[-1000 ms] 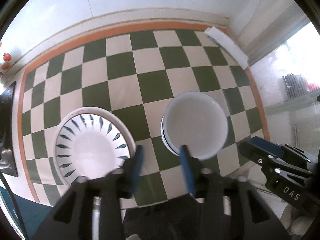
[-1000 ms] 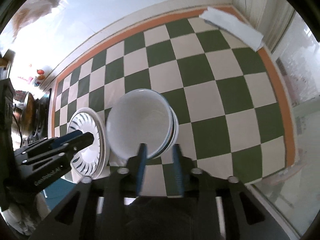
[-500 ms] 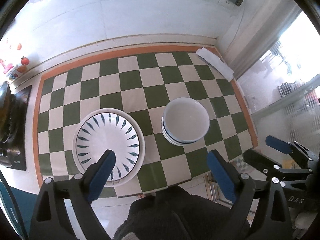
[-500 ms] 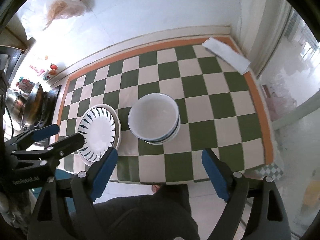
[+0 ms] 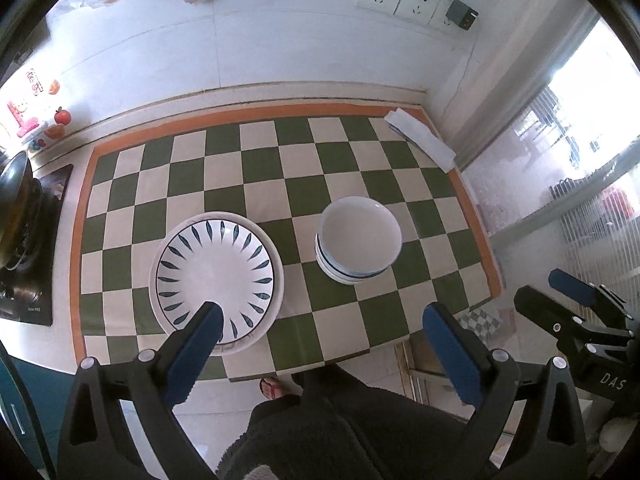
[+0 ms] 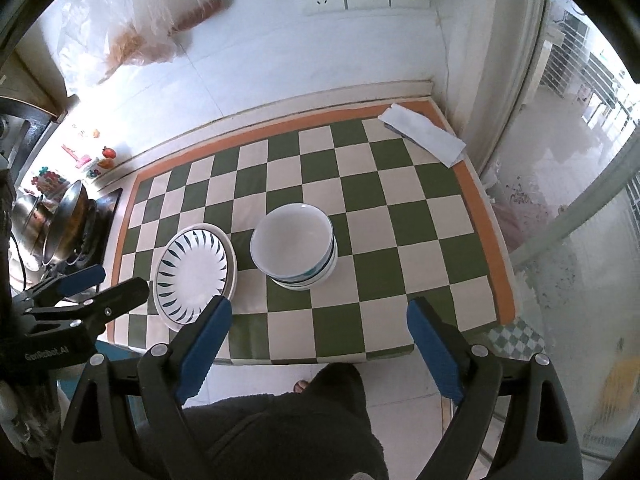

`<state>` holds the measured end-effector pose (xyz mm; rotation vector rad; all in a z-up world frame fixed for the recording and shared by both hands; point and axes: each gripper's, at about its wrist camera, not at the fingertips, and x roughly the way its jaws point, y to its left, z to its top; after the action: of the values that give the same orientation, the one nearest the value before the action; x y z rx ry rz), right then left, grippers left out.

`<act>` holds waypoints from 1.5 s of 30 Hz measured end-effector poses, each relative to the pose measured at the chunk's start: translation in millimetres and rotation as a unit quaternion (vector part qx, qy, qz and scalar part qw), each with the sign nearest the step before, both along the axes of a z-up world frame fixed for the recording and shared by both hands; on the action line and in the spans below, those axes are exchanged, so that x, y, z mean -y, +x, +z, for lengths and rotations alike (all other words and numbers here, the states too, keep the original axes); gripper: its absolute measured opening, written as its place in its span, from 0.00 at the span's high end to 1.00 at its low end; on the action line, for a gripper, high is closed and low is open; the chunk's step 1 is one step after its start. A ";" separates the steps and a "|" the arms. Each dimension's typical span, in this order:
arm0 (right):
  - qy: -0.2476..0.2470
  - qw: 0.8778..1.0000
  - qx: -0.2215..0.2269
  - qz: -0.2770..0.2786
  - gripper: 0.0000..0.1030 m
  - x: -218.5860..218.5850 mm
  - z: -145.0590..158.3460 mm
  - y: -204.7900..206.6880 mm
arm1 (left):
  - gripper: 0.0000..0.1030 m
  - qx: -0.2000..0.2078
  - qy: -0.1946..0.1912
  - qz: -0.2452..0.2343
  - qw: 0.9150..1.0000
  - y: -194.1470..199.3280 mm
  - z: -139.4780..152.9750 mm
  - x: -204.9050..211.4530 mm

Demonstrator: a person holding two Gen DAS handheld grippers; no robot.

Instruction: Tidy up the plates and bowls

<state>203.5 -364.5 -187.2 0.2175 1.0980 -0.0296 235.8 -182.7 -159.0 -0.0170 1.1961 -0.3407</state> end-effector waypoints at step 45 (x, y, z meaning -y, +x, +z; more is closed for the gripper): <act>0.313 0.926 -0.203 -0.057 0.56 45.3 -303.7 173.8 | 0.55 -0.309 -0.097 -0.024 0.946 169.7 -238.5 57.9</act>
<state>377.3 -409.8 -490.8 0.8820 1.4844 0.1828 405.5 -240.7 -397.4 -0.2831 1.7817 -0.5177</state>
